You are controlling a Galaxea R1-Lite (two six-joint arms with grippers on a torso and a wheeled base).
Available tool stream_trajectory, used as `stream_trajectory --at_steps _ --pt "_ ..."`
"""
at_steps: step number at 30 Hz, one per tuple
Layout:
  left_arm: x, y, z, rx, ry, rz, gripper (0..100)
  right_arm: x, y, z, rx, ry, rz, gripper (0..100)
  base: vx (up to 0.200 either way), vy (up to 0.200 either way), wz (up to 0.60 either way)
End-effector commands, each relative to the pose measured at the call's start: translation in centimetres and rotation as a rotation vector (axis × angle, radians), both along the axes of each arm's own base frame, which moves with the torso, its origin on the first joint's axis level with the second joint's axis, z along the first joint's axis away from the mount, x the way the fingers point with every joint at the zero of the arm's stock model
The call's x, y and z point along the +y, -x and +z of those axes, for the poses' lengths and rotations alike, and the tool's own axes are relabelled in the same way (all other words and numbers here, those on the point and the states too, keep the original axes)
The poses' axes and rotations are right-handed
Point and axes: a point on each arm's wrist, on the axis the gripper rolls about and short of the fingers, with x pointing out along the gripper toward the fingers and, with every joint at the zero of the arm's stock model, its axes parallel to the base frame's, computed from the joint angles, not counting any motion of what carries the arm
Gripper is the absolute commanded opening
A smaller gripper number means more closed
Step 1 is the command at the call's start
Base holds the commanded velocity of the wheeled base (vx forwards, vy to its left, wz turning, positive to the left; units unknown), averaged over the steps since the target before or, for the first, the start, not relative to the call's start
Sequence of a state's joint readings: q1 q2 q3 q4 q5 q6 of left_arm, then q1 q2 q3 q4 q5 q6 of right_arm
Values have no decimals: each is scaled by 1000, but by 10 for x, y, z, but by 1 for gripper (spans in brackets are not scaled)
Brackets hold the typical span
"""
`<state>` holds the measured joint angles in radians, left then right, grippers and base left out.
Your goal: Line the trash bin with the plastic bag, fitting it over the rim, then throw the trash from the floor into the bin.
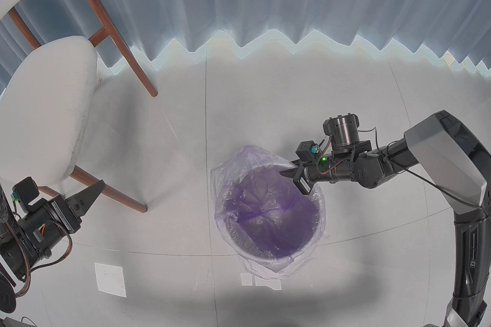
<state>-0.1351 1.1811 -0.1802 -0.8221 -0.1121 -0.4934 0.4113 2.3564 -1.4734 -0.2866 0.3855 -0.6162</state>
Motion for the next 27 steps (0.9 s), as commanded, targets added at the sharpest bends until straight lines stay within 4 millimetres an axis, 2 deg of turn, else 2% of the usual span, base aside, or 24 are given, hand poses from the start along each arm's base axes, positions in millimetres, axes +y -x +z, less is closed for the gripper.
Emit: stream_trajectory --at_steps 1,4,12,13,20,27 --pt "-1 -1 -1 7 -2 -4 100 7 -8 -16 7 3 7 0 0 0 0" --pt "-1 -1 -1 7 -1 -8 100 7 -10 -17 4 -1 6 0 0 0 0" --pt "0 2 -4 15 1 -15 100 9 -14 -1 -22 -43 4 0 0 0 0" --pt "0 2 -4 18 0 -15 100 9 -14 -1 -23 -44 3 100 0 0 0" --pt "0 6 -11 41 -3 -15 100 7 -9 0 2 -87 26 100 0 0 0" --pt "0 8 -12 45 0 -19 100 -2 9 11 -3 -127 26 100 0 0 0"
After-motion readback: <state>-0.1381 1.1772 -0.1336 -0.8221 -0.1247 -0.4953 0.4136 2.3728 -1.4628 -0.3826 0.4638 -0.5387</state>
